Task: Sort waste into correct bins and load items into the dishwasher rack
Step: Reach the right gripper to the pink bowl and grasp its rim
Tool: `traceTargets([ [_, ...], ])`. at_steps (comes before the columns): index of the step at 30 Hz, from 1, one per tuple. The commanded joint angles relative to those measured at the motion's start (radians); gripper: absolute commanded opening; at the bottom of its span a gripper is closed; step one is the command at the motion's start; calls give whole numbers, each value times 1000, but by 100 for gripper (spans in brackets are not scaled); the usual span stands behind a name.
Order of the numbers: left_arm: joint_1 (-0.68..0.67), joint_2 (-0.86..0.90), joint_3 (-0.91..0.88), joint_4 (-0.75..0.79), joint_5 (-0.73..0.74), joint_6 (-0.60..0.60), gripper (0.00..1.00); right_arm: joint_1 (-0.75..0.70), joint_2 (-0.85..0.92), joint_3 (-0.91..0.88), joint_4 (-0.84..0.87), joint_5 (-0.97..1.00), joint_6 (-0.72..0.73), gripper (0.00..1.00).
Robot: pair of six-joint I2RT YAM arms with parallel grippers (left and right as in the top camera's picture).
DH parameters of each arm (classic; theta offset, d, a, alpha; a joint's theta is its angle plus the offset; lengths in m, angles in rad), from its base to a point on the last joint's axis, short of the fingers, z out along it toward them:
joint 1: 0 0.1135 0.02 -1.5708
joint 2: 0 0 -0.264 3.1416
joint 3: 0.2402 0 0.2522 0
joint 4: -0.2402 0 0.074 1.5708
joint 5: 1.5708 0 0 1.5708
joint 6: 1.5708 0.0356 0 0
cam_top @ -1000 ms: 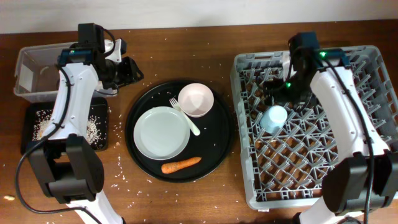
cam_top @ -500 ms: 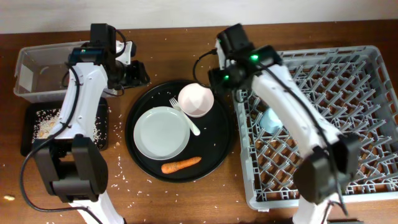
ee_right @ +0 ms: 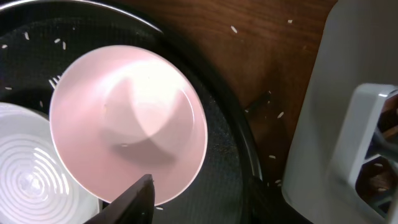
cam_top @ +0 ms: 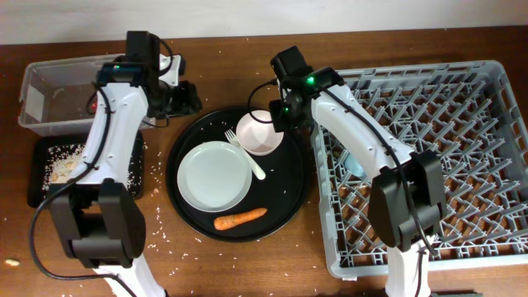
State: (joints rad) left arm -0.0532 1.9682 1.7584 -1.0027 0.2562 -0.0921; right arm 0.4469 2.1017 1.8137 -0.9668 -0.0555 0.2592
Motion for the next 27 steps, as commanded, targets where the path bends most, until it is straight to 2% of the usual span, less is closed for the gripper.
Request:
traceTargets([
  [1,-14,3,8,3,-68,19,56,8,51,2,-5,10,17,46],
  [6,-14,3,8,13,-109,19,64,11,67,-50,22,11,31,42],
  [12,-13,3,8,21,-127,19,70,13,67,-128,119,8,32,31],
  [24,-13,3,8,21,-126,19,72,37,67,-129,130,11,0,21],
  [27,-13,3,8,21,-126,19,71,39,67,-129,125,16,-1,10],
])
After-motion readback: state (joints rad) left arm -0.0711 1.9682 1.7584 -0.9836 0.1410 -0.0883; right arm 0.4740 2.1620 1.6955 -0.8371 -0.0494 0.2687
